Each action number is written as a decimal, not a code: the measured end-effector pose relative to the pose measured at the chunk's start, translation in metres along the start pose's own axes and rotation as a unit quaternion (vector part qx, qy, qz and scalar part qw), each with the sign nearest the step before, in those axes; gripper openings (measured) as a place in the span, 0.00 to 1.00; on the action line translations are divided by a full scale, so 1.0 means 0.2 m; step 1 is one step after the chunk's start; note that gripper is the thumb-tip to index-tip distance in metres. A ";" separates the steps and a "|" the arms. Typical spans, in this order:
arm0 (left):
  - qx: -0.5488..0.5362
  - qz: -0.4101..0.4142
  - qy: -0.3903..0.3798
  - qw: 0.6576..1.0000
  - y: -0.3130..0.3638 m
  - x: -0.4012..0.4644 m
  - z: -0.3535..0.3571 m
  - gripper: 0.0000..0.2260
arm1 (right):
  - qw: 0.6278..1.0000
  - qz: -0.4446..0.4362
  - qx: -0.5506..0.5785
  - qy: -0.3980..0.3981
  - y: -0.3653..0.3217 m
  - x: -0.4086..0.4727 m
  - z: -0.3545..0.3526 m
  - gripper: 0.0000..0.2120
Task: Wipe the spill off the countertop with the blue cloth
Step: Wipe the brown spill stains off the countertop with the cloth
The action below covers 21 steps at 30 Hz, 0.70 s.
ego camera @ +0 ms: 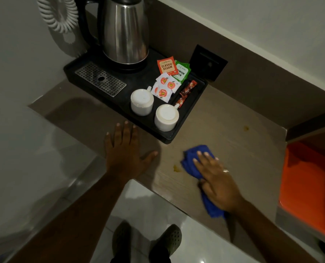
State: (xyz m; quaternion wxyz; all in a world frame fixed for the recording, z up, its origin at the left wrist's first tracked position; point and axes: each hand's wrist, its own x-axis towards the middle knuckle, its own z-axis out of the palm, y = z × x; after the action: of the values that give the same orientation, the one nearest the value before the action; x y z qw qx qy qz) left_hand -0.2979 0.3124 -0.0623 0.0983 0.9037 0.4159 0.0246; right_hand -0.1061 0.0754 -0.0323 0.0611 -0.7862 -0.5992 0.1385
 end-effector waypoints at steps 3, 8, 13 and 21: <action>0.002 0.000 -0.001 1.000 0.00 0.00 0.00 0.48 | 0.986 0.159 0.024 0.040 0.22 -0.15 -0.11 0.30; -0.004 0.004 0.006 1.000 -0.01 0.00 0.01 0.48 | 0.851 0.505 0.060 0.129 -0.03 0.23 -0.04 0.28; 0.015 0.005 0.003 1.000 -0.01 0.00 0.00 0.48 | 0.909 0.393 0.029 0.136 -0.53 0.43 0.14 0.30; 0.008 0.006 -0.003 1.000 0.00 -0.01 -0.03 0.48 | 0.985 0.165 0.026 0.040 -0.02 -0.21 0.03 0.31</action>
State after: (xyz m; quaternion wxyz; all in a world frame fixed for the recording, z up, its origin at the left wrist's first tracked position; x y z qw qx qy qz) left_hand -0.3003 0.3117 -0.0566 0.0924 0.9069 0.4107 0.0193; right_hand -0.1210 0.0366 -0.0305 0.0819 -0.8773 -0.4545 0.1305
